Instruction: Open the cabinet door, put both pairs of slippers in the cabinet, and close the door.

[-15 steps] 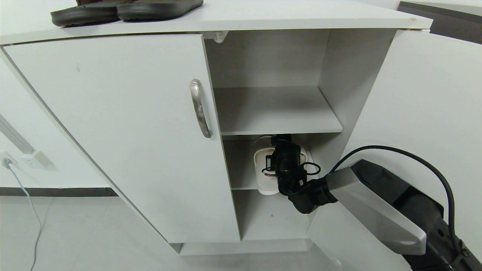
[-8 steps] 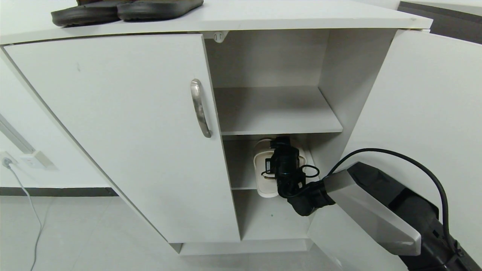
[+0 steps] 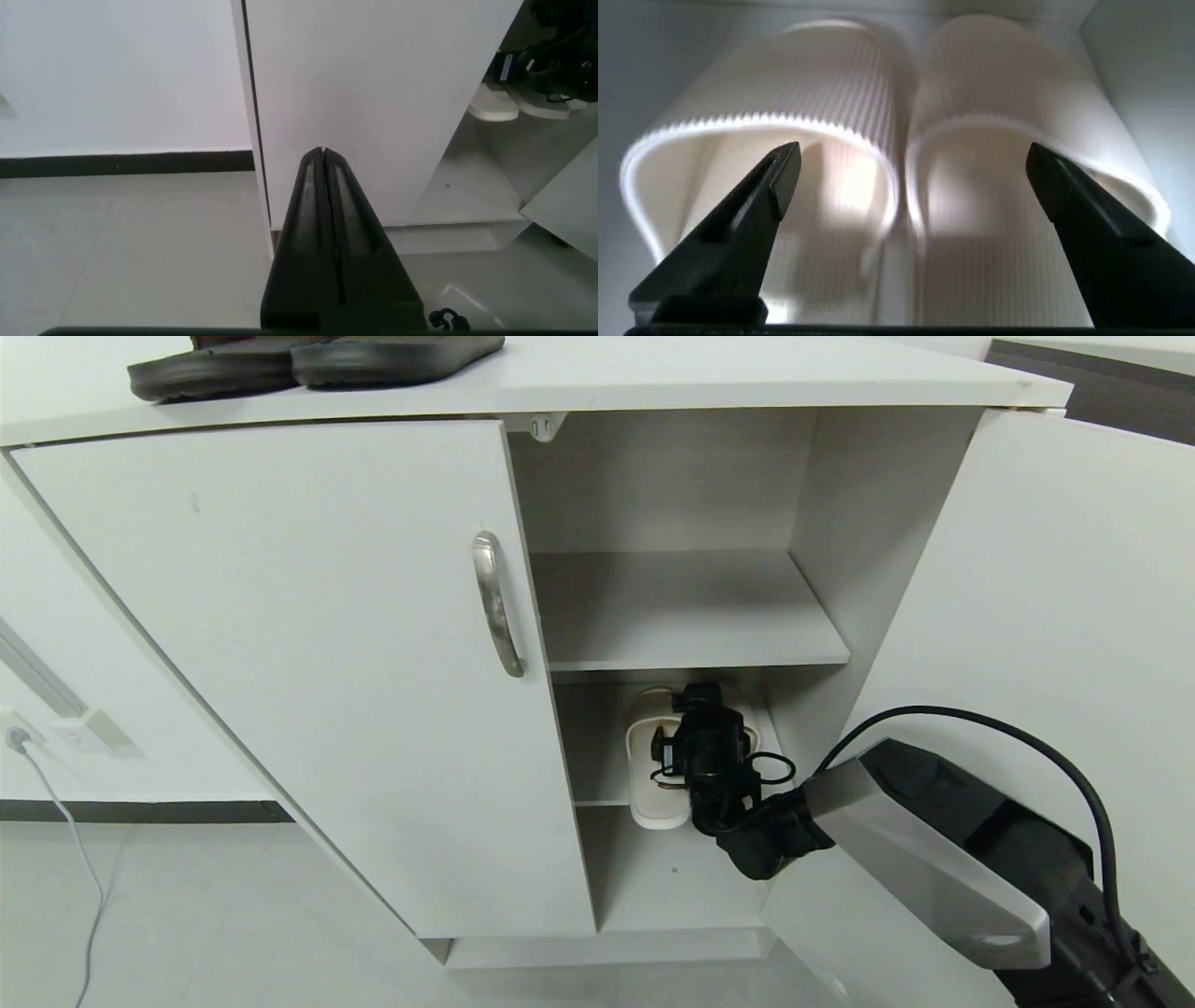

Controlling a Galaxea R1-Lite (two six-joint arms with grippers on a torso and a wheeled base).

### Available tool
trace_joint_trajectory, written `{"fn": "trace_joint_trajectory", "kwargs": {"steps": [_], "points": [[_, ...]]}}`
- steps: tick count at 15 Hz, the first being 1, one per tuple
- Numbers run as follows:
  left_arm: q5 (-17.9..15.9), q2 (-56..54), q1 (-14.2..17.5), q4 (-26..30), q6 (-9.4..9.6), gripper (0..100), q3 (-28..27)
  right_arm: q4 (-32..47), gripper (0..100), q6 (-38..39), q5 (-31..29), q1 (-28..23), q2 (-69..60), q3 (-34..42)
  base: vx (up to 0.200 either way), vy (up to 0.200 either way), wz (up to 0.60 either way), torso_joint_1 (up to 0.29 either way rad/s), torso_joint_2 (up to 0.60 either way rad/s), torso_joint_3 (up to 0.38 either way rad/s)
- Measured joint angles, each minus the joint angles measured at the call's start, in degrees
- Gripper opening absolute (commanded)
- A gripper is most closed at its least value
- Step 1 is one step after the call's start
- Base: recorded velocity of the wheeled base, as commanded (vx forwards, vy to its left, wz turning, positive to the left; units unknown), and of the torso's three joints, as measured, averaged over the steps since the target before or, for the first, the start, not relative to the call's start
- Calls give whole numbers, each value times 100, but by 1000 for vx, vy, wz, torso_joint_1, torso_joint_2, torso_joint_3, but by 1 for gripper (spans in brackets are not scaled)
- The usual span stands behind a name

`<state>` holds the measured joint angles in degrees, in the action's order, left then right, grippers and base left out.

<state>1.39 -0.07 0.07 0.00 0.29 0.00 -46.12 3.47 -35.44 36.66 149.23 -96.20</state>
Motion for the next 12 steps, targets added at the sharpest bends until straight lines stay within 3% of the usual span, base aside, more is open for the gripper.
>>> {"fn": "trace_joint_trajectory", "kwargs": {"steps": [5,9,12], "points": [[-9,0,0,0,4,0,0,-596,100,5,-33,204,-575,1312,0,0,0,0,0,0],[-9,0,0,0,4,0,0,-1347,100,66,-35,440,-1351,2790,0,0,0,0,0,0],[-9,0,-2,0,4,0,0,-1467,100,323,-30,724,-2055,3997,0,0,0,0,0,0]]}}
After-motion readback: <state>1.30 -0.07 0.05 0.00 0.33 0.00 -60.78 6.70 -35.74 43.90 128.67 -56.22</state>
